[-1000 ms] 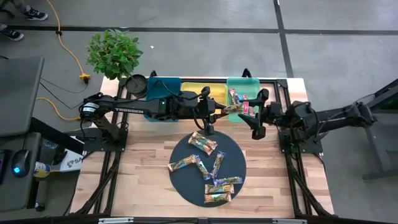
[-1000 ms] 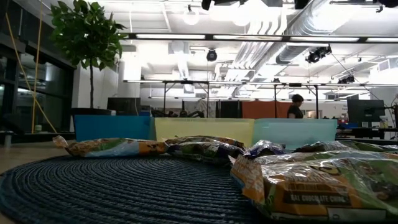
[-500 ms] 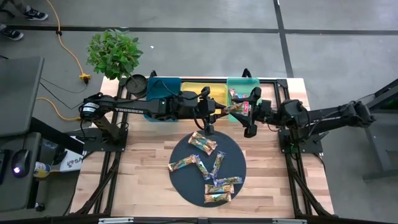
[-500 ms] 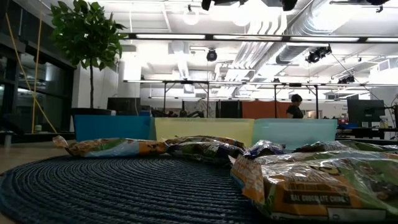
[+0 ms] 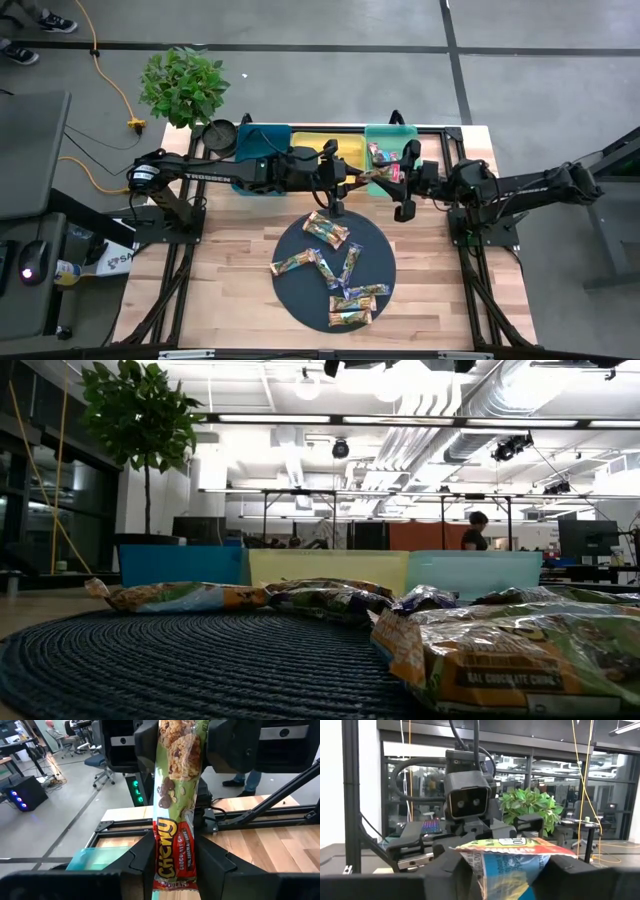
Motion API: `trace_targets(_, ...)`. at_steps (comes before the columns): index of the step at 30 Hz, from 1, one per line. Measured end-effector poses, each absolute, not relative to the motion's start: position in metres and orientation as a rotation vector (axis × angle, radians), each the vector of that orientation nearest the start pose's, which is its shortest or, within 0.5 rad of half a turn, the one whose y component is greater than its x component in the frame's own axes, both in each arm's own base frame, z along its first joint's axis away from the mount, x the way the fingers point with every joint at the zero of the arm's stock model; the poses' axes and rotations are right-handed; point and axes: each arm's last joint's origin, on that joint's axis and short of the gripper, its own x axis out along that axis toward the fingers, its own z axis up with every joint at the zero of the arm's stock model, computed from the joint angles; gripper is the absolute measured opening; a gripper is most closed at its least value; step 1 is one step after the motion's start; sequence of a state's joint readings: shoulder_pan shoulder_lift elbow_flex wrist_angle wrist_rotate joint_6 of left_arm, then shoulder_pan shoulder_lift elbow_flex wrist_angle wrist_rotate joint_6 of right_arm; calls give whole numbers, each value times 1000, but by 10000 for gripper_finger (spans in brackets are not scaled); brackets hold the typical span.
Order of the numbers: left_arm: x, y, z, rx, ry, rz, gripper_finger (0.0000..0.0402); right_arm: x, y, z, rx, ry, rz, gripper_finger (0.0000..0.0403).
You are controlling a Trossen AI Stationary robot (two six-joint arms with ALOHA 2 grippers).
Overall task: Pick and place Granola Bars by type
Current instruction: Put the red granola bar into the green bin
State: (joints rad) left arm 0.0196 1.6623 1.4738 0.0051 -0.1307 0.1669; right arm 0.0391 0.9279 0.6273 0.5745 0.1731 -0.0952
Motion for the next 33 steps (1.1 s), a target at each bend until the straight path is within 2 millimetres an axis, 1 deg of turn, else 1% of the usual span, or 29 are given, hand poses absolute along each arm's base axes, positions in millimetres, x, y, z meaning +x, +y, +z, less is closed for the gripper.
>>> trace_targets(6, 391, 11, 362, 176, 195, 134, 102, 206, 3, 326, -65, -265, -146, 120)
trace_targets(14, 391, 11, 362, 176, 195, 134, 102, 206, 3, 326, -65, -265, -146, 106)
trace_targets(33, 390, 12, 362, 179, 200, 145, 102, 205, 3, 326, -65, -268, -145, 103)
